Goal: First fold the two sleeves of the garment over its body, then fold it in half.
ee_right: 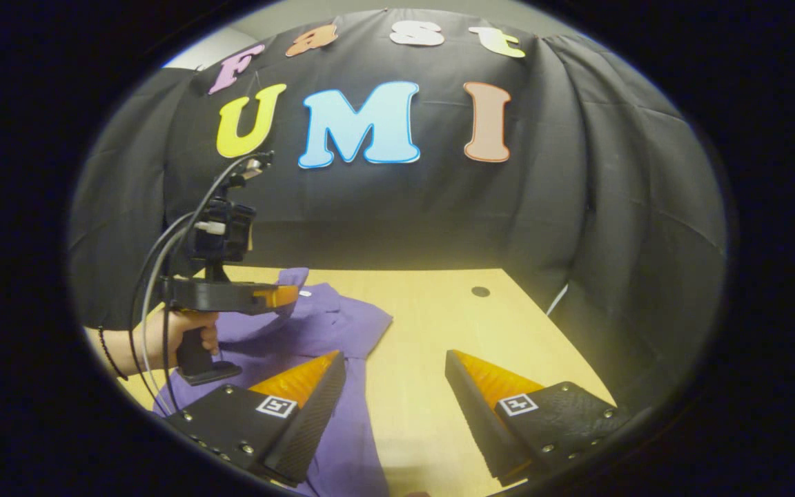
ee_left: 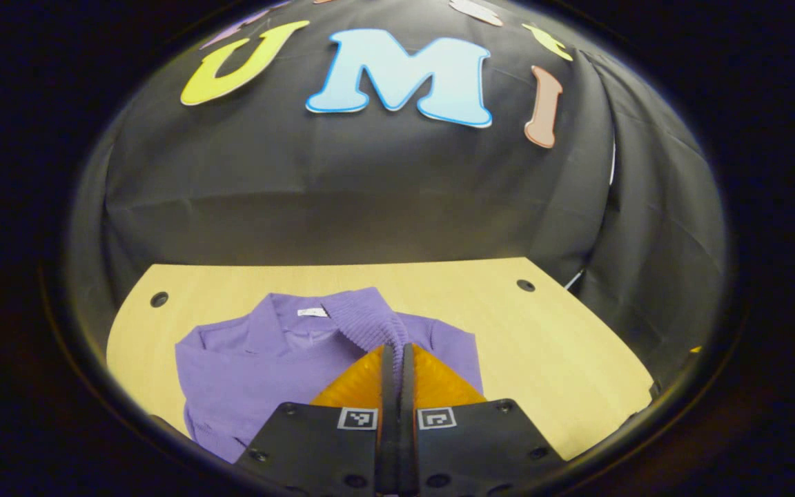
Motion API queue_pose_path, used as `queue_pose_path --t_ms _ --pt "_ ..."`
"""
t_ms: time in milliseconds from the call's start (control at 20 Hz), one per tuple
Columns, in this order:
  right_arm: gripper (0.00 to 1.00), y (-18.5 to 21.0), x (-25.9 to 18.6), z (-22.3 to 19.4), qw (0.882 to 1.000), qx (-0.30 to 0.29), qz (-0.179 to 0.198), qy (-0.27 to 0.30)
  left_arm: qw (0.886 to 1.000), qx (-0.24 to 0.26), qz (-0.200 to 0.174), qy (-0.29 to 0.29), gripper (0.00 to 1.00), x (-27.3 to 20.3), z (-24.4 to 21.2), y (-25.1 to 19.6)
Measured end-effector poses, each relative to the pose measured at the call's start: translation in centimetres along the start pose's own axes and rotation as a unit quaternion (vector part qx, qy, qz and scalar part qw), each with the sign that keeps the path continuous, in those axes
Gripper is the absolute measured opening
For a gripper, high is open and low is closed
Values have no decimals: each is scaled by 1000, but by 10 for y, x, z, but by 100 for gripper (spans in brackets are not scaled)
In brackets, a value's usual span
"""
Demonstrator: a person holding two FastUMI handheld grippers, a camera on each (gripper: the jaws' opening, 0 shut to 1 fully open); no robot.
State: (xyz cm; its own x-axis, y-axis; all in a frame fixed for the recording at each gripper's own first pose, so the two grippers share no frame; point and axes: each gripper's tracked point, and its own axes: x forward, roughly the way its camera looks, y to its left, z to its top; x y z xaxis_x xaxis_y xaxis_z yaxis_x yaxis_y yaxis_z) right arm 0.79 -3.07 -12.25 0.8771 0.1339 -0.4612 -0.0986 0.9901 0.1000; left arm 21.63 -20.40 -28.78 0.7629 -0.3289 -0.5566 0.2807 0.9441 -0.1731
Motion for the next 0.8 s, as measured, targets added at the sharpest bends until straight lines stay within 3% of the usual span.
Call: queue_pose_path --t_ms 250,550,650,800 --pt "90 -1 -2 -1 1000 1 1 3 999 28 4 24 7 15 -27 -7" --pt "91 0 11 -6 999 -20 38 5 1000 20 5 18 15 9 -41 -12" --pt "90 1 13 -7 998 -26 51 4 1000 12 3 16 29 3 -43 -15" --pt "90 3 14 -9 998 -37 55 4 1000 -3 -1 12 63 -11 -46 -18"
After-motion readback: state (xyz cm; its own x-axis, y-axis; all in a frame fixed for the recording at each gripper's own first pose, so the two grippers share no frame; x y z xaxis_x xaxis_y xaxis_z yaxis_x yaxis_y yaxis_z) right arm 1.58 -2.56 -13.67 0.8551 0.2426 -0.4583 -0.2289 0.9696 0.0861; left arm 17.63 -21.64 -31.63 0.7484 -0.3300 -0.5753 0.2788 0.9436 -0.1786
